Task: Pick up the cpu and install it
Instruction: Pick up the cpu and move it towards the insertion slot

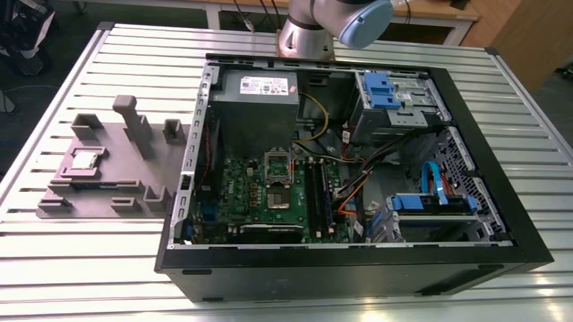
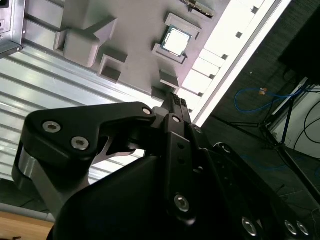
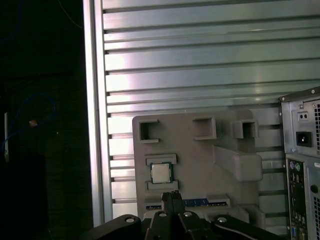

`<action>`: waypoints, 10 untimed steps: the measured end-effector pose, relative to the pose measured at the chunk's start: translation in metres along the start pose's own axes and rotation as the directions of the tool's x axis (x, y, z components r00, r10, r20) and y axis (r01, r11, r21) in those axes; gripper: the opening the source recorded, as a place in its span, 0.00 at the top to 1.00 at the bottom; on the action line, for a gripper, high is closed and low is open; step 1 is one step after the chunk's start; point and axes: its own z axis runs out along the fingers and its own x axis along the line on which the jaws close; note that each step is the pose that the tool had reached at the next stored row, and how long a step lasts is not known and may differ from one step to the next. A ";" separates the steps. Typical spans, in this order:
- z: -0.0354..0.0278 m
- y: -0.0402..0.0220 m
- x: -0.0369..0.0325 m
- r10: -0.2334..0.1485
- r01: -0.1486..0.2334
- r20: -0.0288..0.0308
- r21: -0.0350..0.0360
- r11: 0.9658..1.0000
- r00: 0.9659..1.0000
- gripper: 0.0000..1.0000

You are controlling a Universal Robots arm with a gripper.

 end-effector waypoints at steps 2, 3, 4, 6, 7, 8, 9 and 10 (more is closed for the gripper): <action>0.0000 0.0000 0.0001 0.000 0.000 0.000 0.000 1.000 1.000 0.89; 0.0000 0.0000 0.0001 0.000 0.000 0.000 0.000 1.000 1.000 0.77; 0.0000 0.0000 0.0001 0.000 0.000 0.000 0.000 1.000 1.000 0.77; 0.0000 0.0000 0.0002 0.000 0.000 0.000 0.000 1.000 1.000 0.71; 0.0000 0.0000 0.0002 0.000 0.000 0.000 0.000 1.000 1.000 0.65; 0.0000 0.0000 0.0002 0.000 0.000 0.000 0.000 1.000 1.000 0.65; 0.0000 0.0000 0.0003 0.000 0.000 0.000 0.000 1.000 1.000 0.59; 0.0000 0.0000 0.0003 0.000 0.000 0.000 0.000 1.000 1.000 0.53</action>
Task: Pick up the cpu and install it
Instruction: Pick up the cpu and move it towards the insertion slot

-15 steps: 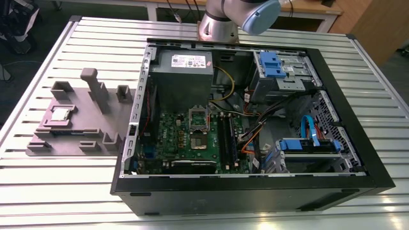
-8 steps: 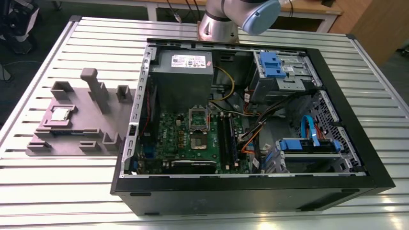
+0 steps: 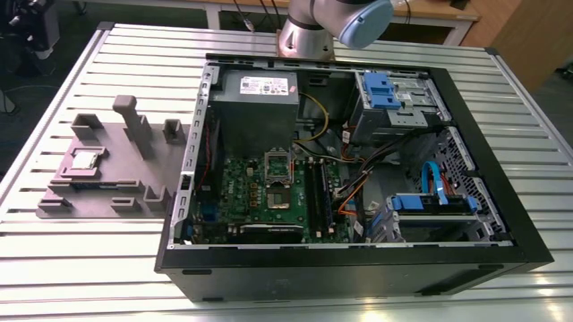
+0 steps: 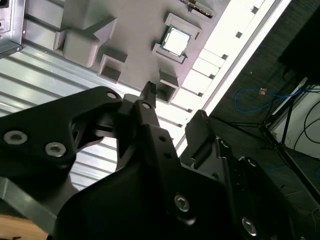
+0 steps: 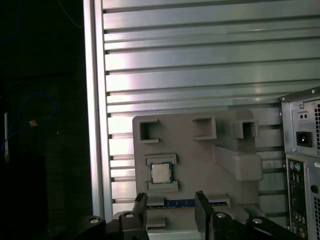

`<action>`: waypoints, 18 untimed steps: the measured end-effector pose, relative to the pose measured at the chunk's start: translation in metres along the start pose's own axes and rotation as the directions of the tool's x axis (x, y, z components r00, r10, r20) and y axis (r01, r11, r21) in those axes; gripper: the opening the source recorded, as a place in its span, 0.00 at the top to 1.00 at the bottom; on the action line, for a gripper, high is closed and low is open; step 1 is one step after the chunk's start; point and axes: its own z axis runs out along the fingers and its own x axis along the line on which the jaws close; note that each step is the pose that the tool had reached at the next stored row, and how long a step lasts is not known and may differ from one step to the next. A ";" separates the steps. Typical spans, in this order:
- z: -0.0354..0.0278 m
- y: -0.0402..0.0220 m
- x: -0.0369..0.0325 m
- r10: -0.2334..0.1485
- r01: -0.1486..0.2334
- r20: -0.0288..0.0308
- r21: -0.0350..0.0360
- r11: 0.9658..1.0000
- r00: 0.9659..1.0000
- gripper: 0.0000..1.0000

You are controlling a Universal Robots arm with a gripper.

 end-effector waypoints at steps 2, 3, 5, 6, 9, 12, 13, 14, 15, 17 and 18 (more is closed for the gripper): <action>0.0000 0.0000 0.0000 0.000 0.000 0.000 0.000 1.000 1.000 0.47; 0.0001 0.0000 0.0000 -0.001 0.001 0.000 0.000 1.000 1.000 0.47; 0.0010 -0.0001 0.0007 -0.016 0.016 0.000 0.000 1.000 1.000 0.41; 0.0018 -0.0001 0.0010 -0.023 0.023 -0.001 0.000 1.000 1.000 0.41; 0.0046 -0.0012 0.0020 -0.043 0.043 -0.002 0.001 0.999 0.999 0.41; 0.0062 -0.0016 0.0024 -0.046 0.046 -0.002 0.000 0.999 0.999 0.41; 0.0063 -0.0016 0.0024 -0.046 0.046 -0.002 0.000 0.999 0.999 0.41; 0.0063 -0.0016 0.0024 -0.046 0.046 -0.002 0.000 0.999 0.999 0.41; 0.0065 -0.0016 0.0025 -0.046 0.046 -0.002 0.000 0.999 0.999 0.41; 0.0080 -0.0016 0.0025 -0.046 0.046 -0.002 0.000 0.999 0.999 0.41; 0.0081 -0.0016 0.0025 -0.046 0.046 -0.002 0.000 0.999 0.999 0.41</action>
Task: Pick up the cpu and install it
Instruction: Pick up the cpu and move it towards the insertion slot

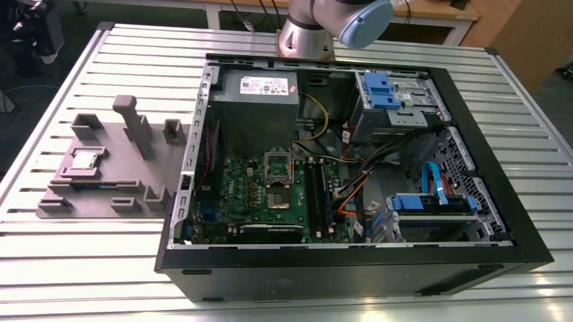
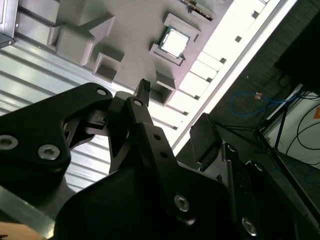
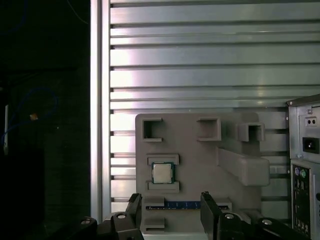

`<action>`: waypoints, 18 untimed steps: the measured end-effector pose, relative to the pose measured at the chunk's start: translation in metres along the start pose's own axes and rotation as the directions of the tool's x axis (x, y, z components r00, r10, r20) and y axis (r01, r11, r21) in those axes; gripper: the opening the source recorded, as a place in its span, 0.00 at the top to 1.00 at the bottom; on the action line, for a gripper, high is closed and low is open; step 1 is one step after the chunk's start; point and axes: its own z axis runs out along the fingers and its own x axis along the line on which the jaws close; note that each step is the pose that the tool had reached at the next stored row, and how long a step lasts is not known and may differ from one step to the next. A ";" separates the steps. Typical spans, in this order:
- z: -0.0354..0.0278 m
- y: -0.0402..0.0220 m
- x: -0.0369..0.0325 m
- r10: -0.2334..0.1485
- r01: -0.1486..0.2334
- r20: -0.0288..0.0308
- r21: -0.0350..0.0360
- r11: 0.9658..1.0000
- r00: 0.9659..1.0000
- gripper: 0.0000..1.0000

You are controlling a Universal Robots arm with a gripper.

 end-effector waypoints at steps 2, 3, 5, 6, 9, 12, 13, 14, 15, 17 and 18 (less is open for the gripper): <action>0.0008 -0.0001 0.0001 0.000 0.000 0.000 0.000 1.000 1.000 0.41; 0.0011 -0.0001 0.0001 0.000 0.000 0.000 0.000 1.000 1.000 0.41; 0.0019 -0.0001 0.0001 0.000 0.000 0.000 0.000 1.000 1.000 0.41; 0.0022 -0.0002 0.0001 0.000 0.000 0.000 0.000 1.000 1.000 0.41; 0.0032 -0.0004 0.0000 -0.001 0.001 0.000 0.000 1.000 1.000 0.41; 0.0042 -0.0009 0.0000 -0.003 0.003 0.000 0.000 1.000 1.000 0.41; 0.0045 -0.0015 0.0000 -0.003 0.003 0.000 0.000 1.000 1.000 0.41; 0.0048 -0.0019 -0.0001 -0.003 0.003 0.000 0.000 1.000 1.000 0.41; 0.0051 -0.0023 -0.0001 -0.003 0.003 0.000 0.000 1.000 1.000 0.41; 0.0056 -0.0030 -0.0001 -0.003 0.003 0.000 0.000 1.000 1.000 0.41; 0.0057 -0.0034 -0.0001 -0.003 0.003 0.000 0.000 1.000 1.000 0.41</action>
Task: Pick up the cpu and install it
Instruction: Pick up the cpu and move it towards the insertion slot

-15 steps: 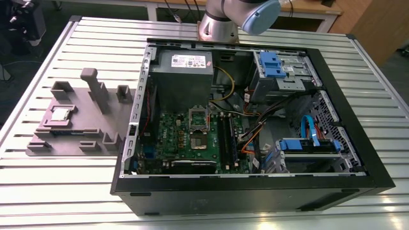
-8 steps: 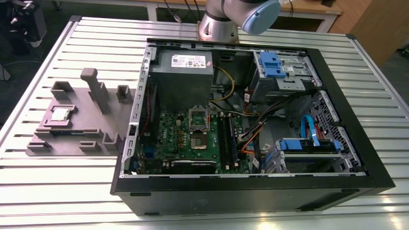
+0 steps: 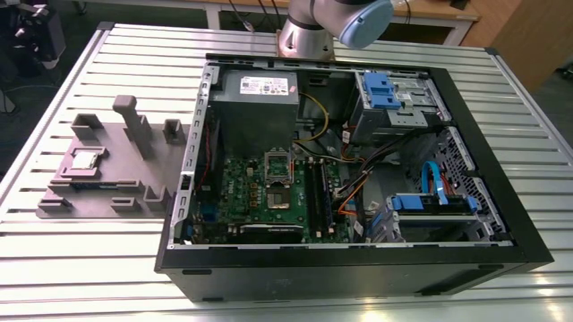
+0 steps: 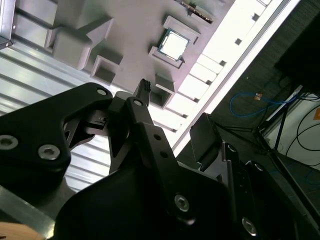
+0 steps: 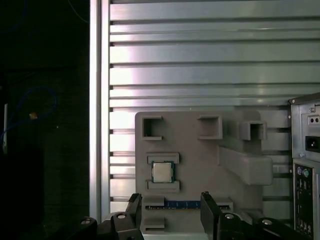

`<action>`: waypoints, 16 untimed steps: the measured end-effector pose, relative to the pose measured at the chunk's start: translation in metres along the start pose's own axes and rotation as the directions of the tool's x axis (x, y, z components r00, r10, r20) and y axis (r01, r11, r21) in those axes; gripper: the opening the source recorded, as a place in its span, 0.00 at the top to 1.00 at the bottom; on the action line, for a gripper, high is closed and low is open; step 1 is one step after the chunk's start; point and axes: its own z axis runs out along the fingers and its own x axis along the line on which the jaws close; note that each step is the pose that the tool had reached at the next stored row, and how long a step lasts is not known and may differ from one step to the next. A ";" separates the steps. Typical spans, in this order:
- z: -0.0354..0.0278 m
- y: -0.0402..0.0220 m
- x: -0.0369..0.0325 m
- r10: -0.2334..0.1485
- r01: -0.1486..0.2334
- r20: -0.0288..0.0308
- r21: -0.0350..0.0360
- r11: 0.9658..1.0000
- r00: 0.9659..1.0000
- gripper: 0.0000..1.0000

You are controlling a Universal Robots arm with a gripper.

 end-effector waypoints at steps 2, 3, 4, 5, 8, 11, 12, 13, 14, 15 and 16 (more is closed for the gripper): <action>0.0003 -0.0006 0.0000 0.000 0.000 0.000 0.000 1.000 1.000 0.41; 0.0005 -0.0008 0.0000 0.000 0.000 0.000 0.000 1.000 1.000 0.41; 0.0007 -0.0011 -0.0001 0.000 0.000 0.000 0.000 1.000 1.000 0.41; 0.0009 -0.0015 -0.0001 -0.001 0.001 0.000 0.000 1.000 1.000 0.41; 0.0014 -0.0026 -0.0001 -0.001 0.001 0.000 0.000 1.000 1.000 0.41; 0.0019 -0.0036 -0.0001 -0.002 0.002 0.000 0.000 1.000 1.000 0.41; 0.0022 -0.0039 -0.0002 -0.002 0.002 0.000 0.000 1.000 1.000 0.41; 0.0024 -0.0042 -0.0002 -0.002 0.002 0.000 0.000 1.000 1.000 0.41; 0.0026 -0.0045 -0.0002 -0.002 0.002 0.000 0.000 1.000 1.000 0.41; 0.0028 -0.0049 -0.0002 -0.002 0.002 0.000 -0.001 1.000 1.000 0.41; 0.0030 -0.0052 -0.0002 -0.003 0.003 0.000 -0.001 1.000 1.000 0.41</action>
